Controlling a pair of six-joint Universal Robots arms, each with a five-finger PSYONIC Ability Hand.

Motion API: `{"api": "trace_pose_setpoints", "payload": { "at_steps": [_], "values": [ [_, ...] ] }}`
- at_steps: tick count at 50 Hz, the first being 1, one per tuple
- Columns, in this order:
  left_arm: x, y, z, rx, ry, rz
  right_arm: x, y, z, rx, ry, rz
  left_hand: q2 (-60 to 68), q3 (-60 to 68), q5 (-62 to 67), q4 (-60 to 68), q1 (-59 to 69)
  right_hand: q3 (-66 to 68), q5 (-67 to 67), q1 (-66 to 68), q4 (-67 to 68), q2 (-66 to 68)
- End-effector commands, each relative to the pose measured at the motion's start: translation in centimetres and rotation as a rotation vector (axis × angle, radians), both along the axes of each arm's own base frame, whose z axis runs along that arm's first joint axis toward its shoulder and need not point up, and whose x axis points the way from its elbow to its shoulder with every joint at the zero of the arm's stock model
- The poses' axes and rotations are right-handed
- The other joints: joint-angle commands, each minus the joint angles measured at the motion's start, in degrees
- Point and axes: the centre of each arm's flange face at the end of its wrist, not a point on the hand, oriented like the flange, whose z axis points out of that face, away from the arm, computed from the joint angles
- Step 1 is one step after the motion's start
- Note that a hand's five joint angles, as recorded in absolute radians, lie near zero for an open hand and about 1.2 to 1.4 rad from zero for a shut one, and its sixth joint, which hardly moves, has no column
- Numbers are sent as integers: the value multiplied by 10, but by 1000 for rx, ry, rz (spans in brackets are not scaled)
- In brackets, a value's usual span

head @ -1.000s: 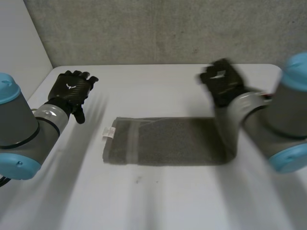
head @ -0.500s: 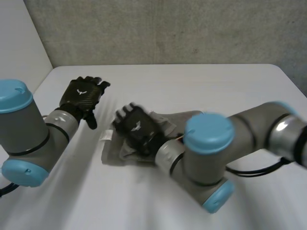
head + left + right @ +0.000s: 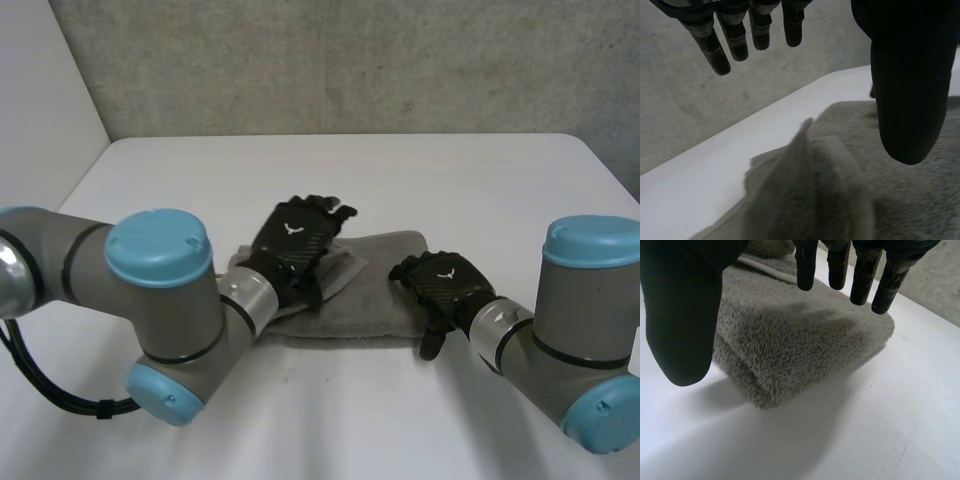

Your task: Fold the towel.

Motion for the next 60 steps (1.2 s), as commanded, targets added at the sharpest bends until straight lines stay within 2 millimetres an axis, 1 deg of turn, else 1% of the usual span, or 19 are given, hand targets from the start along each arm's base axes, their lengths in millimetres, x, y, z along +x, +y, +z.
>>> {"api": "trace_pose_setpoints", "payload": {
  "at_steps": [1,7,11,16,26,34,37,39,41,45,47,49,52,55,56,57,58,59,60],
  "values": [
    [-13,-1,-11,11,-3,-35,2,0,-4,-39,5,8,22,22,1,22,21,25,13,29,13,20],
    [-19,-24,-33,20,-21,12,-1,-3,-6,-76,30,-29,31,31,10,30,30,173,161,177,161,168],
    [7,-61,-38,5,-43,209,-4,-1,-9,-112,85,-18,41,41,20,40,40,408,396,412,396,403],
    [36,-83,-39,-24,-108,378,-3,-2,-12,-150,130,6,39,39,18,39,38,655,643,659,643,650],
    [53,-55,-29,-24,-198,374,-2,-10,-1,-237,191,14,29,29,8,29,28,682,670,687,670,677],
    [63,-30,0,-42,-170,346,0,-26,33,-417,287,-10,17,17,-4,17,16,682,670,687,670,677],
    [69,-25,10,-54,-157,346,16,-24,49,-501,295,35,12,12,-9,12,11,682,670,687,670,677],
    [72,-24,15,-59,-152,353,33,-15,57,-547,283,86,12,12,-9,12,11,682,670,687,670,677],
    [79,-22,22,-68,-145,369,73,13,67,-620,236,210,11,10,-10,10,10,682,670,687,670,677],
    [94,-29,25,-66,-144,417,107,40,60,-638,186,350,9,9,-12,8,8,682,670,687,670,677],
    [102,-33,26,-64,-145,441,122,54,50,-631,165,436,9,9,-12,8,8,682,670,687,670,677],
    [115,-41,26,-57,-148,481,145,89,22,-591,129,637,9,9,-12,8,8,682,670,687,670,677],
    [119,-43,24,-50,-150,487,154,113,-5,-569,136,782,9,9,-12,8,8,682,670,687,670,677],
    [119,-43,24,-45,-146,477,155,114,-13,-578,156,803,7,7,-14,7,6,682,670,687,670,677],
    [117,-43,24,-39,-138,462,155,111,-12,-598,176,781,7,7,-14,7,6,625,612,629,613,619],
    [115,-41,24,-33,-125,441,153,106,-6,-607,189,728,7,7,-14,7,6,343,330,347,331,337],
    [115,-41,24,-33,-124,441,153,106,-6,-607,189,727,7,7,-14,7,6,340,327,344,328,335],
    [112,-40,24,-25,-110,421,150,99,8,-611,185,645,7,7,-14,7,6,65,53,69,53,60],
    [109,-39,26,-20,-89,403,146,89,25,-603,158,554,7,7,-14,7,6,-18,-30,-13,-30,-23]
  ]
}}
